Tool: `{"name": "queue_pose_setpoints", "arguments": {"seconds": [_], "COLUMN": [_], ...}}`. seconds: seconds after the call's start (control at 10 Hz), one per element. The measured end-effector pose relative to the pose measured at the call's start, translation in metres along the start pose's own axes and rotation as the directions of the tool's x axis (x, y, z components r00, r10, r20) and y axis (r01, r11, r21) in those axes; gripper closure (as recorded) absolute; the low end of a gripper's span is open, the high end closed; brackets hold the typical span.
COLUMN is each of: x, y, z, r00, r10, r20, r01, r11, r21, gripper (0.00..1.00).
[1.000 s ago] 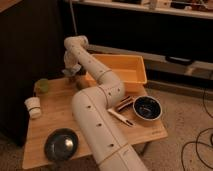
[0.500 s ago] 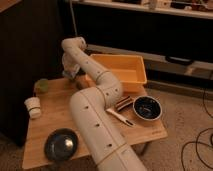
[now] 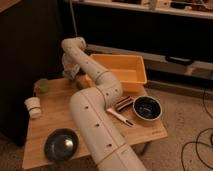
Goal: Place towel in metal cup
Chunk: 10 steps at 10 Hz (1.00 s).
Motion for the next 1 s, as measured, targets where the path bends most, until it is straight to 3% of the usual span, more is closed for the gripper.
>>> {"name": "queue_pose_setpoints", "arguments": {"seconds": [0.4,0.9,1.0], "x": [0.0001,0.0007,0.0008], "y": [-0.0001,-0.0004,-0.0005], "z": [0.0001,0.001,0.0011], "r00": [1.0,1.0,1.0], "r10": [0.0,0.0,0.0], "r20": [0.0,-0.001,-0.001], "r01": [0.0,0.0,0.0], "r11": [1.0,1.0,1.0], "r21": [0.0,0.0,0.0], "gripper": [0.94,0.94,0.99]}}
